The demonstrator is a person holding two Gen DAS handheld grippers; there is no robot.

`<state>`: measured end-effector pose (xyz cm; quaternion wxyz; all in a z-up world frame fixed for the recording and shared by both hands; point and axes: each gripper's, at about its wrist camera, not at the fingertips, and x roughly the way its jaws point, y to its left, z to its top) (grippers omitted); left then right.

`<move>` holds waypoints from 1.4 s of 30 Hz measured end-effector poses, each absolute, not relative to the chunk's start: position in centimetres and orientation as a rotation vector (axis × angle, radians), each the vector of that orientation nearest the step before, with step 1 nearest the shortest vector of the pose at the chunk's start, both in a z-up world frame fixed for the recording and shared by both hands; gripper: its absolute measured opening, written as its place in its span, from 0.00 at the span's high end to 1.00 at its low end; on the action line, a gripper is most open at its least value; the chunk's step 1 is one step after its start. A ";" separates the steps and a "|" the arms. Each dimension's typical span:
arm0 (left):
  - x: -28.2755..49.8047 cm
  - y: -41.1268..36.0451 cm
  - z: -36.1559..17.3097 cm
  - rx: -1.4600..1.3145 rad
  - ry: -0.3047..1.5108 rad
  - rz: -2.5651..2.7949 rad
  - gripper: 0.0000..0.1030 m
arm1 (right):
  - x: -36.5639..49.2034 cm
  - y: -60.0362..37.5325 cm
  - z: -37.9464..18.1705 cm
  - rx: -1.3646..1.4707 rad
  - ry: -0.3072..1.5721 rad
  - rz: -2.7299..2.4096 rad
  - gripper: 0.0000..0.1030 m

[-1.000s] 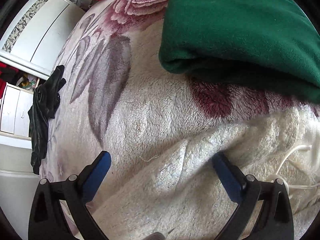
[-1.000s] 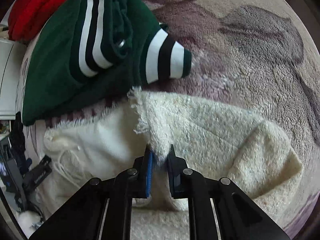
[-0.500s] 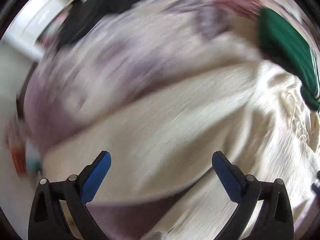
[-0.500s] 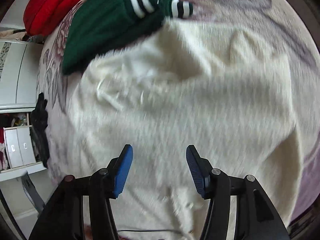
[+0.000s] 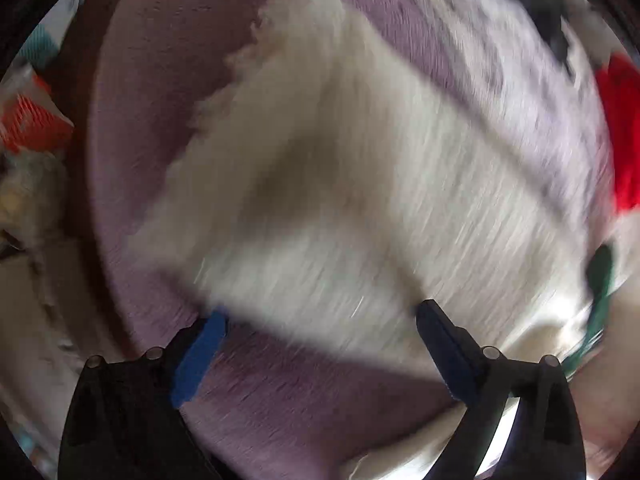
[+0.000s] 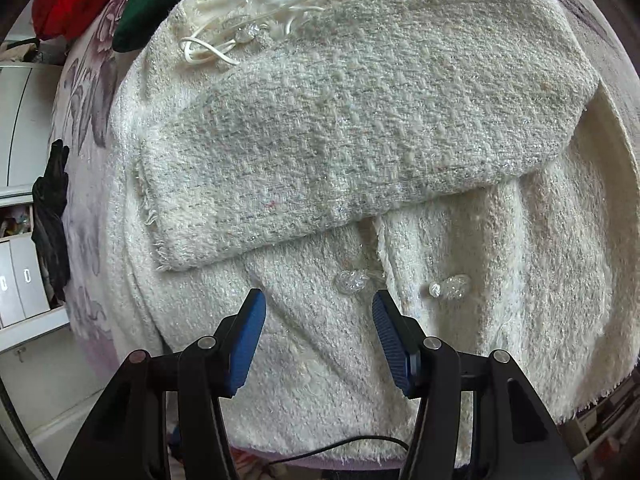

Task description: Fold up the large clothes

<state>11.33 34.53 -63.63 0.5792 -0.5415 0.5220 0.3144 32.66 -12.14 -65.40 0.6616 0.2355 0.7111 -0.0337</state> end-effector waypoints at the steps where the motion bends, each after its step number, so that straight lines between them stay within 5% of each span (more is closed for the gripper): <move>1: 11.8 35.0 -63.5 -1.255 1.179 0.761 0.08 | 32.6 -12.1 -65.3 0.519 1.601 -0.080 0.44; 3: 12.8 35.8 -63.0 -1.211 1.121 0.801 0.21 | 33.2 -11.2 -65.8 0.490 1.598 -0.100 0.44; 5: 14.5 36.6 -62.5 -1.115 1.100 0.848 0.58 | 33.4 -10.9 -66.0 0.451 1.602 -0.128 0.44; 8: 17.6 37.0 -61.5 -0.946 1.096 0.843 0.88 | 33.5 -10.7 -66.0 0.358 1.602 -0.188 0.43; 12: 20.9 35.3 -58.2 -0.707 1.051 0.782 0.90 | 33.2 -9.1 -65.6 0.145 1.573 -0.281 0.17; 18: 25.0 29.8 -51.3 -0.298 0.974 0.632 0.91 | 33.3 -6.4 -64.8 -0.149 1.466 -0.310 0.17; 28: 31.5 9.4 -42.3 0.064 0.868 0.260 0.92 | 32.9 -14.9 -63.9 0.049 1.493 -0.249 0.17; 42: 38.7 -19.8 -50.8 0.243 1.246 -0.188 0.87 | 23.4 -41.5 -63.9 0.433 1.590 -0.441 0.17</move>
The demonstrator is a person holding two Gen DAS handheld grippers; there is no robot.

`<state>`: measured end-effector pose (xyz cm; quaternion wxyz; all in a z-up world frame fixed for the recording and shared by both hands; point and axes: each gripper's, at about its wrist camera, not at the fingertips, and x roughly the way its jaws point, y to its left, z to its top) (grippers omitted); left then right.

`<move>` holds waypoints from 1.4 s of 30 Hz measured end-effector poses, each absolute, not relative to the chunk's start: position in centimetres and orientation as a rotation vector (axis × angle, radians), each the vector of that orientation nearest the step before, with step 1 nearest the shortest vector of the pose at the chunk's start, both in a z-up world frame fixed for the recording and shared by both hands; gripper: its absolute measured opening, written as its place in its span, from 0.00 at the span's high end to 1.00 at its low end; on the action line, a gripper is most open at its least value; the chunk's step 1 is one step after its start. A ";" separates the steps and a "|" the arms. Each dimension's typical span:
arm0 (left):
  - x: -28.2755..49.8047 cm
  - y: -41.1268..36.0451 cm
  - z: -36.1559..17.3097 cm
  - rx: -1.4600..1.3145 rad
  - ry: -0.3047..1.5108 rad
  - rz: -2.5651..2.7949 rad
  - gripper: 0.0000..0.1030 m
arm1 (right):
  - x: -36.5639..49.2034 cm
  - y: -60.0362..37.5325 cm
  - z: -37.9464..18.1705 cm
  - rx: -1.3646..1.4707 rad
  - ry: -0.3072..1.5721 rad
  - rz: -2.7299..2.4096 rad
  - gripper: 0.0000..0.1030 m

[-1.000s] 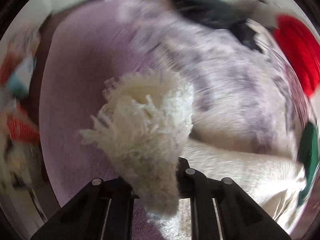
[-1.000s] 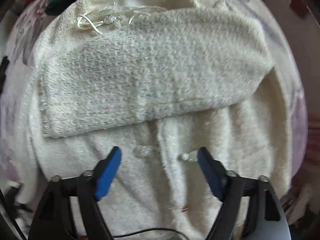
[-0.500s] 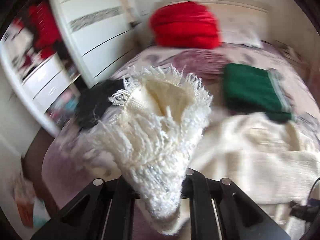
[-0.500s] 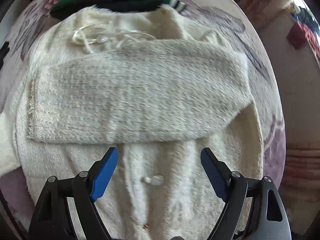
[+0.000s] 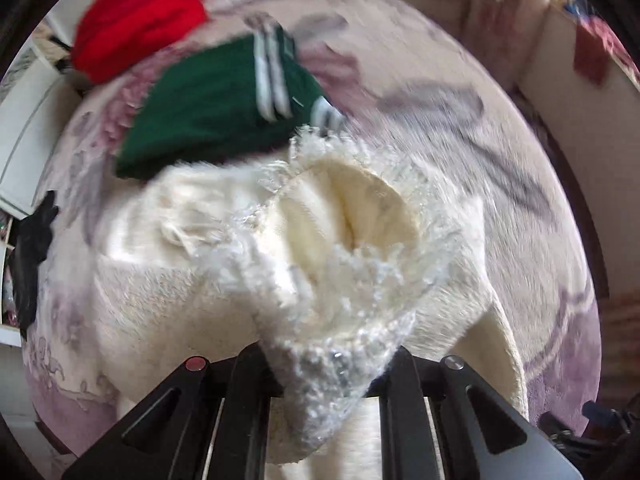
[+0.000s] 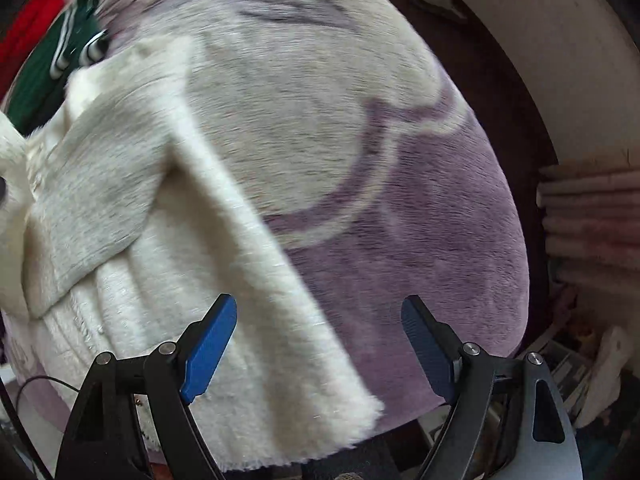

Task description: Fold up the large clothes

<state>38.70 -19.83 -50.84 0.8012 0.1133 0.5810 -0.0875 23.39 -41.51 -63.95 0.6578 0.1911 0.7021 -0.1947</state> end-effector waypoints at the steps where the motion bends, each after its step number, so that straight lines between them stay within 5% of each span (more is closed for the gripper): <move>1: 38.6 -20.5 -51.7 0.252 1.279 -0.193 0.85 | 23.0 -42.0 -63.9 0.454 1.586 -0.443 0.17; 3: 38.8 -20.9 -53.0 0.251 1.336 -0.207 0.81 | 22.4 -43.6 -64.0 0.518 1.576 -0.430 0.17; 4: 38.9 -21.1 -53.1 0.246 1.359 -0.210 0.68 | 22.2 -44.1 -63.9 0.546 1.571 -0.416 0.17; 5: 37.7 -21.3 -52.9 0.230 1.376 -0.224 0.46 | 22.1 -44.6 -63.9 0.574 1.567 -0.400 0.17; 7: 36.5 -20.5 -51.8 0.178 1.410 -0.248 0.22 | 21.8 -45.2 -63.4 0.647 1.563 -0.340 0.17; 14: 29.0 -12.4 -47.3 0.088 1.472 -0.120 0.19 | 23.9 -41.1 -59.7 0.786 1.547 -0.068 0.17; 25: 24.6 -0.1 -54.3 0.159 1.516 0.390 0.19 | 38.6 -29.9 -67.7 0.607 1.574 0.206 0.17; 26: 25.1 0.3 -54.2 0.134 1.507 0.404 0.19 | 39.3 -29.1 -68.5 0.591 1.599 0.217 0.22; 28: 26.2 0.7 -53.6 0.090 1.481 0.420 0.19 | 40.2 -27.9 -68.8 0.511 1.622 0.180 0.90; 29: 26.5 1.1 -53.1 0.065 1.469 0.423 0.19 | 40.4 -27.8 -68.4 0.495 1.616 0.168 0.94; 34: 27.3 1.5 -51.9 0.025 1.446 0.404 0.19 | 41.7 -30.1 -63.1 0.424 1.442 0.081 0.95; 38: 27.5 1.8 -52.0 0.060 1.455 0.387 0.19 | 44.0 -32.0 -64.2 0.391 1.460 0.033 0.94; 40: 27.8 2.0 -51.8 0.062 1.460 0.383 0.19 | 44.8 -32.0 -65.5 0.375 1.519 0.061 0.86; 42: 28.4 2.2 -51.4 0.059 1.453 0.374 0.19 | 44.7 -32.5 -65.1 0.407 1.522 0.043 0.62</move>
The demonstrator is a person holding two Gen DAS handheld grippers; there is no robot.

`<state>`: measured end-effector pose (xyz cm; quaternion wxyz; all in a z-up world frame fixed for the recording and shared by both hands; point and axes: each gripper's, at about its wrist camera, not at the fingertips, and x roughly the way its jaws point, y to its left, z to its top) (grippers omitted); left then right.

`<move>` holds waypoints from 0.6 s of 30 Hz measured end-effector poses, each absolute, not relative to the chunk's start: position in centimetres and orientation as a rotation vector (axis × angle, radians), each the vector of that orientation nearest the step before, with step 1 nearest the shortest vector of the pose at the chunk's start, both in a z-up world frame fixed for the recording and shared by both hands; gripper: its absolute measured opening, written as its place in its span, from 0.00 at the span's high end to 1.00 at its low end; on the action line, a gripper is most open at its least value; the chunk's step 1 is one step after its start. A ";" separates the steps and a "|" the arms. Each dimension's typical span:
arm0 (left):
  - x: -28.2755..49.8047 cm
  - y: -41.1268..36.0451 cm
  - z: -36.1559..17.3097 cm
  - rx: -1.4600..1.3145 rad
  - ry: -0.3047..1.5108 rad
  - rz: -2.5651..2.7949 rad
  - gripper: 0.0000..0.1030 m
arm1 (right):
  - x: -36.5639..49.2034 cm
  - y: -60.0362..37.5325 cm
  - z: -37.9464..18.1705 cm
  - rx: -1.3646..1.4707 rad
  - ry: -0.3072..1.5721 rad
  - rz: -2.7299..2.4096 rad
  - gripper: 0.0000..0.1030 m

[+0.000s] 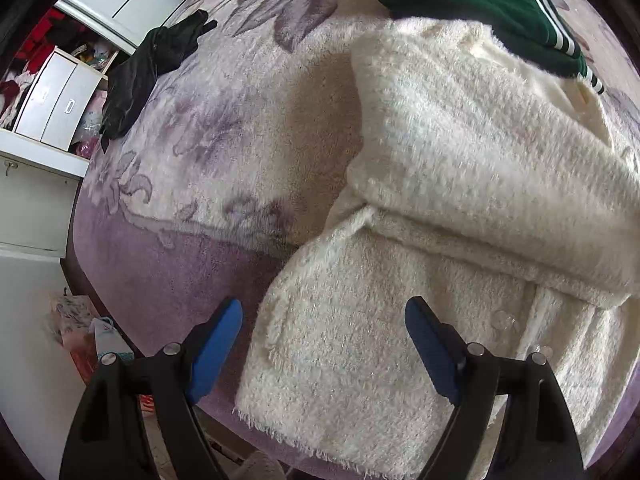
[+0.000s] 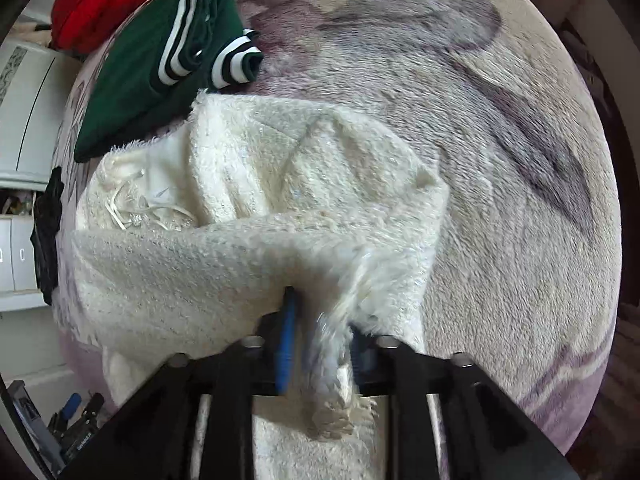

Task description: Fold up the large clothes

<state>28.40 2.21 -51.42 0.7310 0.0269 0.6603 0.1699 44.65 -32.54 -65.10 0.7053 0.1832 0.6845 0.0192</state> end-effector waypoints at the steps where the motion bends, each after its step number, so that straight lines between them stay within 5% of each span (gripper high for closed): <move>1: 28.9 2.2 -51.3 0.062 1.447 0.369 0.19 | 44.2 -33.2 -64.5 0.451 1.498 0.036 0.58; 3: 30.5 2.4 -51.2 0.077 1.433 0.366 0.19 | 43.0 -34.8 -63.8 0.545 1.485 0.021 0.41; 7: 35.3 2.3 -52.3 0.144 1.403 0.368 0.19 | 40.3 -36.1 -66.8 0.723 1.564 0.016 0.40; 8: 36.4 2.3 -52.6 0.152 1.403 0.368 0.19 | 40.1 -36.1 -67.8 0.742 1.580 0.026 0.43; 9: 37.5 2.3 -52.8 0.150 1.398 0.360 0.19 | 40.0 -35.9 -68.3 0.760 1.564 0.046 0.73; 10: 38.6 2.2 -52.8 0.151 1.390 0.361 0.19 | 40.0 -35.6 -68.1 0.750 1.551 0.063 0.91; 16: 41.5 1.6 -53.2 0.156 1.365 0.331 0.19 | 42.5 -33.5 -61.6 0.533 1.353 0.074 0.94; 18: 41.6 1.6 -56.0 0.200 1.435 0.342 0.19 | 43.7 -33.2 -62.8 0.463 1.420 0.042 0.93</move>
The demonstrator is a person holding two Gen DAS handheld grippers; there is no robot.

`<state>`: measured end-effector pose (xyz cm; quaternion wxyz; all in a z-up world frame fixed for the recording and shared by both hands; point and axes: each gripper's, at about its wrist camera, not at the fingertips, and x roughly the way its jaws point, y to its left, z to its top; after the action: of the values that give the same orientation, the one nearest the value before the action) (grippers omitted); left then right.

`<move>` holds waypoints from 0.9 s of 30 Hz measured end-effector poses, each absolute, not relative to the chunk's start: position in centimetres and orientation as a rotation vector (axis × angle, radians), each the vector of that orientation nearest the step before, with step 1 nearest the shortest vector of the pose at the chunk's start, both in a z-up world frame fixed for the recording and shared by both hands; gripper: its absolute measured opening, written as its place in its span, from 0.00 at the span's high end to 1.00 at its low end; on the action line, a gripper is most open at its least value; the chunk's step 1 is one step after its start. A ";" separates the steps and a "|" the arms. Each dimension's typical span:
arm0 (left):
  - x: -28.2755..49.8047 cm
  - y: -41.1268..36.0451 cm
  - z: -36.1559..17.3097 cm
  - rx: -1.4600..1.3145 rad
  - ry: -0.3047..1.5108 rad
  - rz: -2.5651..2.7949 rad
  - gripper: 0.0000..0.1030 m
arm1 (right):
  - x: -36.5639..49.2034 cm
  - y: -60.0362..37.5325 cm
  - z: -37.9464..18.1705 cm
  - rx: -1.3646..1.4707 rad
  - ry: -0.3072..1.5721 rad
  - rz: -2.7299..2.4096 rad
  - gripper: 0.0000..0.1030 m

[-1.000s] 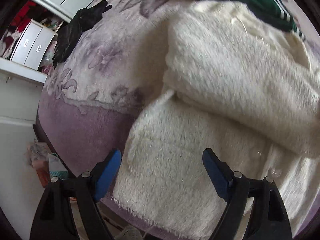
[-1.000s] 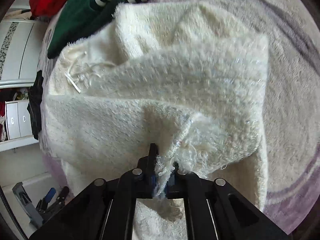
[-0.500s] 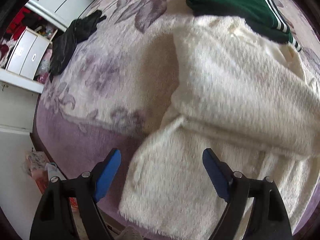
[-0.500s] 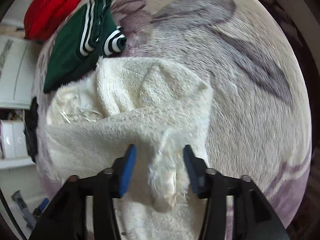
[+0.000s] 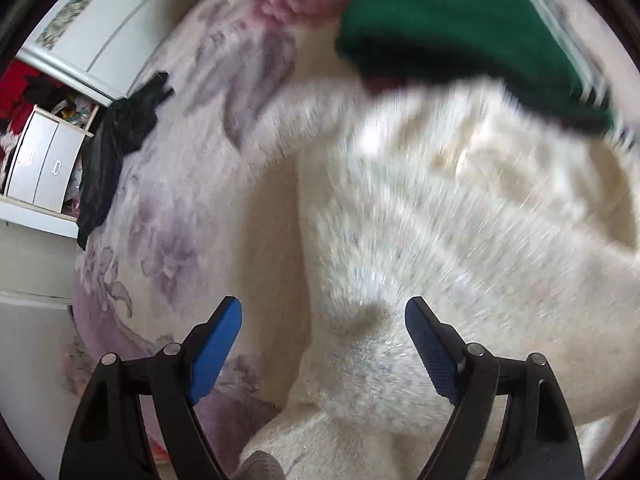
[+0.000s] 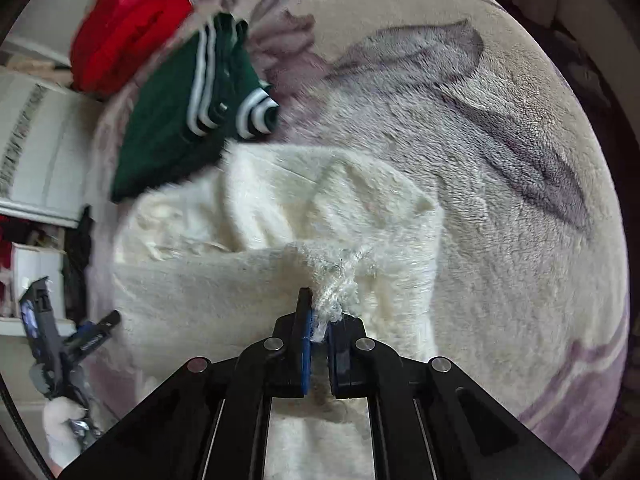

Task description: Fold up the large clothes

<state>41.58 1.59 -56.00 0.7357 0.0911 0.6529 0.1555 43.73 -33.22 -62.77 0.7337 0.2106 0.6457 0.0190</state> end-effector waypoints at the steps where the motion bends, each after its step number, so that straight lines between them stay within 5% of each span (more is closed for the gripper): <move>1: 41.3 1.8 -57.9 0.224 1.476 0.342 0.19 | 44.2 -33.0 -64.8 0.404 1.537 0.018 0.93; 3: 40.5 2.0 -59.5 0.242 1.513 0.332 0.18 | 43.5 -33.8 -67.3 0.429 1.688 -0.004 0.75; 6: 39.1 1.8 -58.0 0.255 1.479 0.305 0.18 | 42.6 -35.5 -65.4 0.511 1.681 -0.029 0.64; 13: 37.0 1.8 -54.1 0.306 1.370 0.378 0.18 | 47.4 -32.4 -56.6 0.545 1.529 0.047 0.63; 18: 38.4 1.3 -55.8 0.503 1.319 0.506 0.18 | 54.6 -24.7 -61.1 0.426 1.662 0.141 0.63; 25: 41.5 2.1 -56.8 0.491 1.299 0.538 0.19 | 57.2 -19.0 -68.9 -0.149 1.755 -0.010 0.64; 27: 42.0 2.2 -56.6 0.482 1.297 0.530 0.18 | 56.9 -19.4 -69.5 -0.107 1.712 -0.021 0.88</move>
<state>41.96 2.23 -56.59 0.7379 0.2194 0.5908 0.2416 56.88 -19.40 -69.46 0.6541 -0.0472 0.7549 -0.0093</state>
